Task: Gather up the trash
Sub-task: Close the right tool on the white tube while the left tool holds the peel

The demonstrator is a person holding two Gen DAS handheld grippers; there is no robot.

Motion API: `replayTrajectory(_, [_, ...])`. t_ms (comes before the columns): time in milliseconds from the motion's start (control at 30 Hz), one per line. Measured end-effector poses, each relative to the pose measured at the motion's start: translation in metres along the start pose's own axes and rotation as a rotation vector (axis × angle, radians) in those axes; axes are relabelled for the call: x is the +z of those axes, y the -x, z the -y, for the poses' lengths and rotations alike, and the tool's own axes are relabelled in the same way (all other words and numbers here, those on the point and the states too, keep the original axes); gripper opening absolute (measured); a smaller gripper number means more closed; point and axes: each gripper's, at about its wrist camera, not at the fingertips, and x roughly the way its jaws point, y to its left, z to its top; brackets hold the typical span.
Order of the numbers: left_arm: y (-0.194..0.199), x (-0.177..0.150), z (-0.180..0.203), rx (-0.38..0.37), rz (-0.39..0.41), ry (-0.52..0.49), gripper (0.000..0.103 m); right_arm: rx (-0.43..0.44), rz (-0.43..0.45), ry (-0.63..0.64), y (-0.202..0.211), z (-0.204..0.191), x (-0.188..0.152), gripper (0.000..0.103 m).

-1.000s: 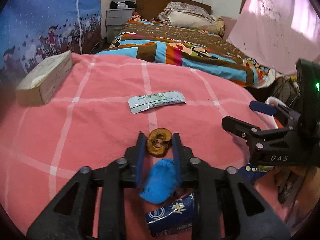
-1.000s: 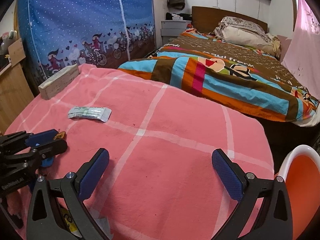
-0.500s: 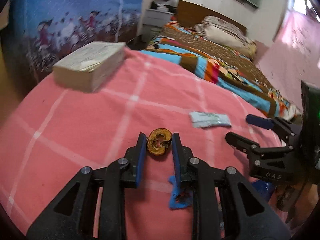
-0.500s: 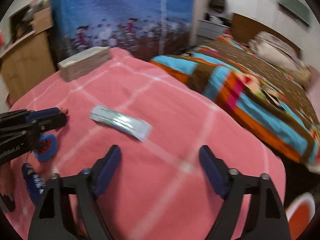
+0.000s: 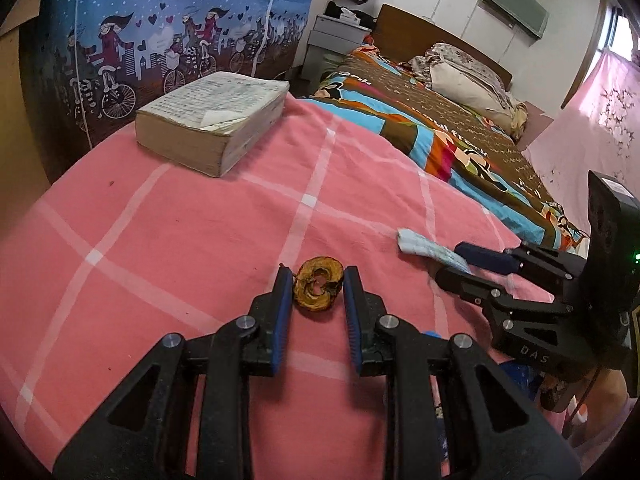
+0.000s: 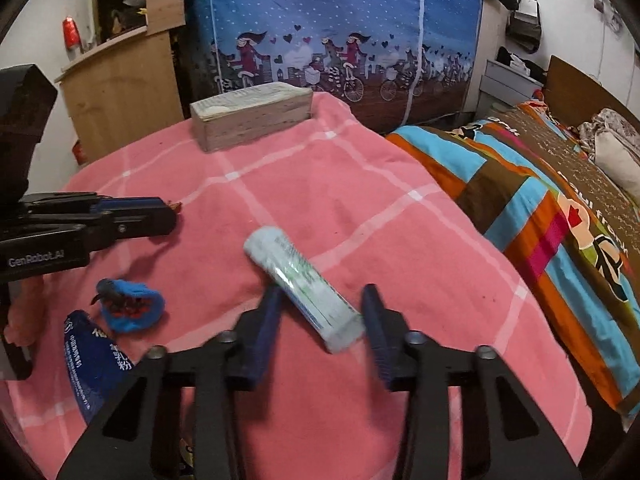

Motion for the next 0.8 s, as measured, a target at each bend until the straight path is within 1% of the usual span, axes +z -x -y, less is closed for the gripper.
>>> replayTrajectory(33, [0.001,-0.001,0.001,-0.001,0.003,-0.007,0.029,0.008,0.000,-0.010,0.001,0.000,-0.001,0.020])
replayTrajectory(100, [0.002,-0.001,0.003,-0.008,0.011,-0.015,0.029,0.011,0.002,-0.040,0.004,-0.001,-0.003,0.014])
replayTrajectory(233, [0.009,-0.003,0.008,-0.025,0.046,-0.036,0.029,0.007,0.026,-0.102,0.012,-0.001,-0.010,0.007])
replayTrajectory(333, [0.017,-0.005,0.015,-0.048,0.084,-0.063,0.029,-0.016,0.076,-0.134,0.025,0.000,-0.016,0.005])
replayTrajectory(533, [0.026,-0.009,0.026,-0.080,0.123,-0.101,0.029,-0.047,0.176,-0.184,0.049,-0.002,-0.025,0.004])
replayTrajectory(700, [0.031,-0.013,0.033,-0.117,0.150,-0.120,0.029,-0.079,0.280,-0.244,0.075,-0.003,-0.037,0.004])
replayTrajectory(800, [0.029,-0.016,0.038,-0.106,0.144,-0.147,0.029,-0.095,0.290,-0.261,0.081,-0.006,-0.044,0.004])
